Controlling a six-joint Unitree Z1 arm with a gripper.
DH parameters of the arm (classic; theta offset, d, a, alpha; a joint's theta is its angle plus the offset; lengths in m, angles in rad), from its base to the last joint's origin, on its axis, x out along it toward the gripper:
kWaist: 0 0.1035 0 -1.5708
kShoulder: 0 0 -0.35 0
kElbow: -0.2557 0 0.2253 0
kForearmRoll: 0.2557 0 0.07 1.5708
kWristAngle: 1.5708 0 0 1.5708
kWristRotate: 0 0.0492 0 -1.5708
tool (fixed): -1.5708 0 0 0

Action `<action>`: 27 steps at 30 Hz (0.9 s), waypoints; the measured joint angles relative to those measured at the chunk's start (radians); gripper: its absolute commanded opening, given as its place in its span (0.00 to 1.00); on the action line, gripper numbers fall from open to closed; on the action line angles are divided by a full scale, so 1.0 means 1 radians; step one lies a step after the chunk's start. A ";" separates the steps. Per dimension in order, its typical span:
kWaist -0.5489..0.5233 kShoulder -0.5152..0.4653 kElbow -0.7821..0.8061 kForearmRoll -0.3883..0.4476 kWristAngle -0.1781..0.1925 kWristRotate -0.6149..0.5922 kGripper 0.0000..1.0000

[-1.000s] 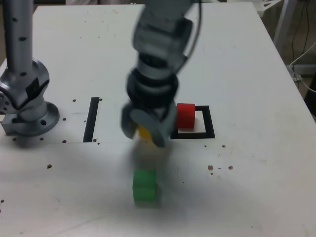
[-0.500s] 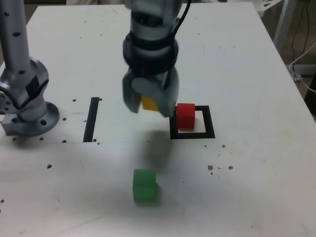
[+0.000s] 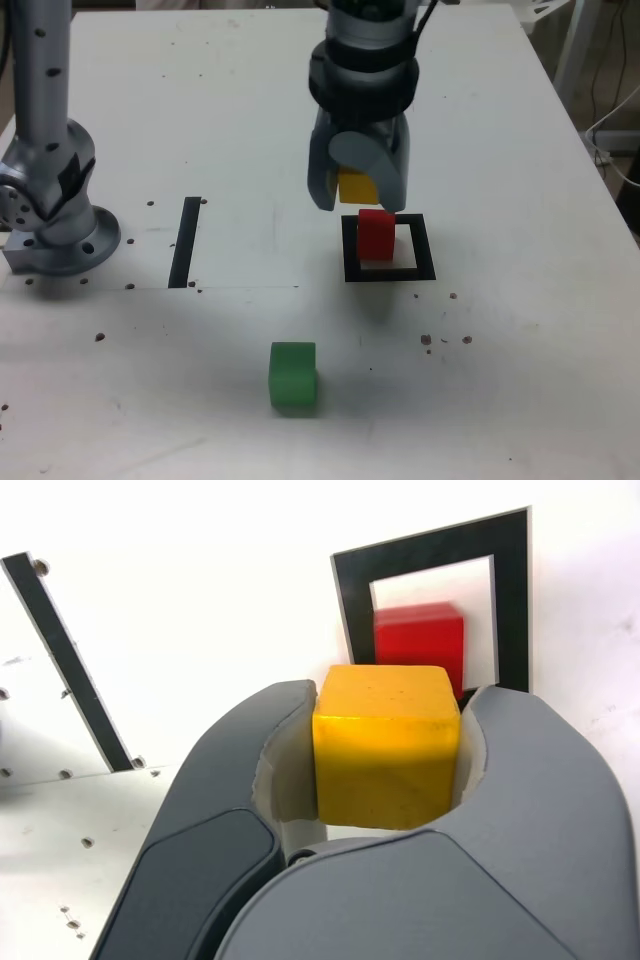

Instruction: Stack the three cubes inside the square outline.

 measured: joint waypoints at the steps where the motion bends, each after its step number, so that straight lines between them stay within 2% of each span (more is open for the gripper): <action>1: 0.004 0.004 -0.004 0.000 -0.003 0.004 0.29; 12: 0.017 0.052 -0.020 -0.008 -0.036 0.038 0.29; 27: 0.051 0.084 0.000 -0.055 -0.052 0.052 0.30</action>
